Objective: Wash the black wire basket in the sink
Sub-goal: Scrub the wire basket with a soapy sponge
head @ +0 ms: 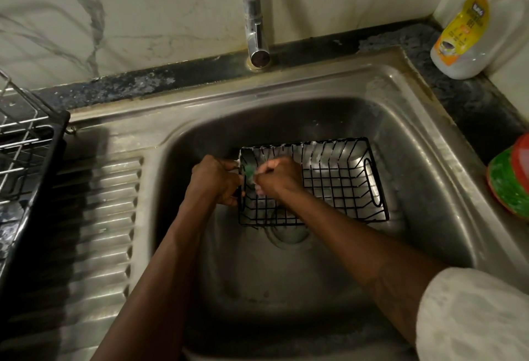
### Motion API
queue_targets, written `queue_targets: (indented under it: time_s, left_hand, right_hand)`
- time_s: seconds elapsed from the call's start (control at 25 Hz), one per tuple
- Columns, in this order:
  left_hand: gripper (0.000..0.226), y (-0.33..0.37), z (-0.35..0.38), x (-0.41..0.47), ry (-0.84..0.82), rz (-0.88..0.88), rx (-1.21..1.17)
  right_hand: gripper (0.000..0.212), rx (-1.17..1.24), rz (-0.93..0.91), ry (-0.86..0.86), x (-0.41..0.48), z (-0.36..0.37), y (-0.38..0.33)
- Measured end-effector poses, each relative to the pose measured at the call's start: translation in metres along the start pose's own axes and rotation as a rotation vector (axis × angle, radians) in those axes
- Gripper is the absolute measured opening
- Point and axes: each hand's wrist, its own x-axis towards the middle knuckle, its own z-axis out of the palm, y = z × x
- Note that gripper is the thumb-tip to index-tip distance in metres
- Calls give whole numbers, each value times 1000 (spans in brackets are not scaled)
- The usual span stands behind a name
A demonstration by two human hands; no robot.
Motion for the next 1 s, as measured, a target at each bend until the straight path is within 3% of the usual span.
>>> queue_targets:
  time_s: [0.12, 0.28, 0.36, 0.52, 0.8, 0.92, 1.0]
  left_hand:
    - [30, 1, 0, -1, 9, 0, 6]
    - [27, 3, 1, -2, 16, -9, -5]
    - [24, 3, 1, -2, 12, -3, -8]
    - [28, 5, 1, -2, 3, -30, -17]
    - [23, -1, -5, -5, -28, 64, 49]
    - [25, 1, -4, -4, -28, 45, 47]
    - [22, 4, -3, -4, -5, -4, 1]
  right_hand:
    - [9, -256, 69, 45, 7, 9, 7]
    - [6, 102, 18, 8, 0, 11, 3]
    - [5, 107, -71, 25, -1, 12, 2]
    - [5, -190, -40, 127, 13, 20, 3]
    - [24, -91, 56, -134, -4, -1, 10]
    - [19, -291, 42, -296, -12, -8, 13]
    - [20, -218, 42, -264, -10, -11, 15]
